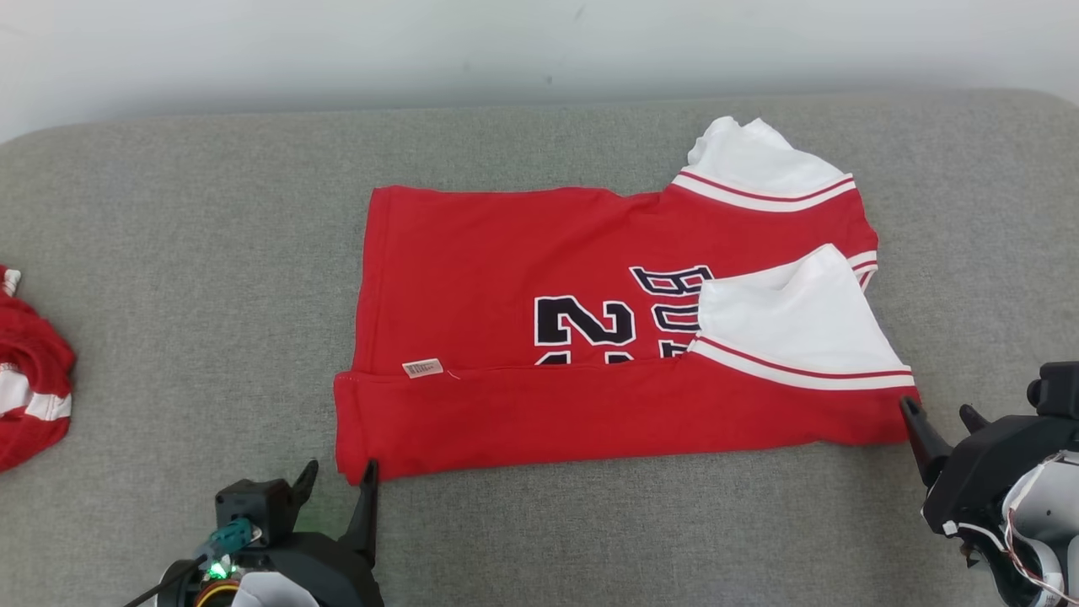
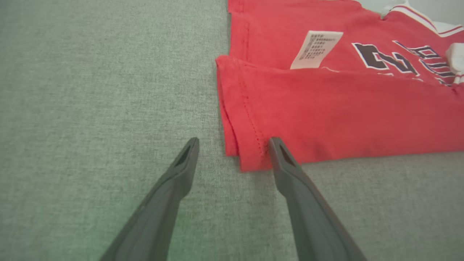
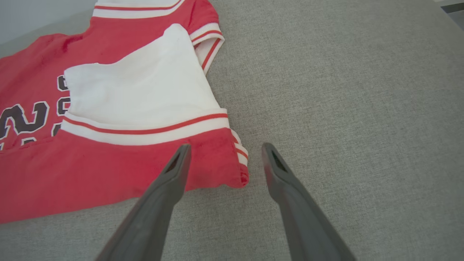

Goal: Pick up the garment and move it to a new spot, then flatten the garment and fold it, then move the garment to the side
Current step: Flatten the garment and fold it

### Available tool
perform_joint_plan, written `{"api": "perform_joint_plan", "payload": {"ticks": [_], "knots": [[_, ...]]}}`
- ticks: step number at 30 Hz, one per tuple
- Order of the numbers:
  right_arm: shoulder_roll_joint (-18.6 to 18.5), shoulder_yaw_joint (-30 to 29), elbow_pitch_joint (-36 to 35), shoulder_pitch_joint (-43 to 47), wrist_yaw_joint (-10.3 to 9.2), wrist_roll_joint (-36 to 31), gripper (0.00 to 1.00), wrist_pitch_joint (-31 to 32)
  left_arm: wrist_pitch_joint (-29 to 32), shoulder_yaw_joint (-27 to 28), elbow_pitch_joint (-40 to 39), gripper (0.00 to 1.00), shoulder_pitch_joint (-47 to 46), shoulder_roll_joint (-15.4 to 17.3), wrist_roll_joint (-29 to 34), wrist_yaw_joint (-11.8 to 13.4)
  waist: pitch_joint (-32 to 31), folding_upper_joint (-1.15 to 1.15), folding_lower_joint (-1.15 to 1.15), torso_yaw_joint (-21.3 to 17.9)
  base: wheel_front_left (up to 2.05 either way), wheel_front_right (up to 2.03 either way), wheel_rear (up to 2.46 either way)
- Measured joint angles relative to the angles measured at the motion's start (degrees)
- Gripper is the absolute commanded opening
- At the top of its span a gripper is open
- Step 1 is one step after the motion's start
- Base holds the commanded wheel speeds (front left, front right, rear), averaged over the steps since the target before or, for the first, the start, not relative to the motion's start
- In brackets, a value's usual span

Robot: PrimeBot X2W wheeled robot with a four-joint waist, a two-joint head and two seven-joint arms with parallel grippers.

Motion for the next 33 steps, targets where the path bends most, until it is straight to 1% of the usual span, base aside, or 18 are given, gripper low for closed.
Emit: {"api": "perform_joint_plan", "payload": {"ticks": [7, 12, 19, 23, 24, 25, 26, 30, 33], "knots": [[1.52, -1.69, 3.48, -2.68, 0.00, -2.93, 1.00, -0.10, 1.63, -0.14, 0.78, 1.00, -2.44, -0.79, 0.49, 1.86, 1.38, 0.00, 0.00, -0.36, 0.00, 0.00, 0.00], [2.70, -3.34, 7.76, -5.45, 0.00, -5.20, 1.00, 0.96, 3.41, -0.31, 1.76, 1.00, -3.71, -0.85, 0.55, 2.78, 2.37, 0.00, 0.00, -0.55, 0.00, 0.00, 0.00], [3.41, -4.78, 11.49, -8.11, 0.00, -7.72, 1.00, 2.04, 6.05, -0.94, 1.59, 1.00, -4.38, -0.73, -0.01, 2.77, 3.89, 0.00, 0.00, -0.21, 0.00, 0.00, 0.00], [3.41, -5.00, 13.13, -9.52, -0.01, -7.72, 1.00, 3.52, 7.13, -1.35, 1.19, 1.00, -4.75, -0.63, -0.79, 1.71, 4.67, -0.01, 0.00, 0.29, 0.00, 0.00, 0.00], [3.32, -4.85, 13.37, -9.68, -0.01, -7.71, 1.00, 3.76, 7.47, -1.41, 1.12, 0.71, -4.80, -0.58, -1.10, 1.64, 4.77, -0.02, 0.00, 0.43, 0.00, 0.00, 0.00], [3.22, -4.57, 13.50, -9.79, -0.04, -7.67, 0.93, 4.10, 7.58, -1.53, 1.10, 0.38, -4.88, -0.56, -1.13, 1.37, 4.84, -0.02, 0.00, 0.55, 0.00, 0.00, 0.00], [3.22, -4.57, 13.50, -9.79, -0.04, -7.67, 0.00, 4.10, 7.58, -1.53, 1.10, 0.00, -4.88, -0.56, -1.13, 1.37, 4.84, -0.02, 0.00, 0.55, 0.00, 0.00, 0.00], [3.01, -3.55, 13.35, -9.62, -0.16, -5.73, 0.00, 5.10, 8.80, -1.94, 1.26, 0.00, -4.73, -0.48, -1.94, 0.35, 4.49, -0.02, 0.01, 0.86, 0.00, 0.00, 0.00], [3.42, -3.78, 12.29, -8.42, -0.15, -4.86, 0.00, 5.24, 8.97, -2.03, 1.36, 0.00, -3.96, -1.10, -2.91, 0.23, 3.51, -0.01, 0.01, 1.04, 0.00, 0.00, 0.00]]}}
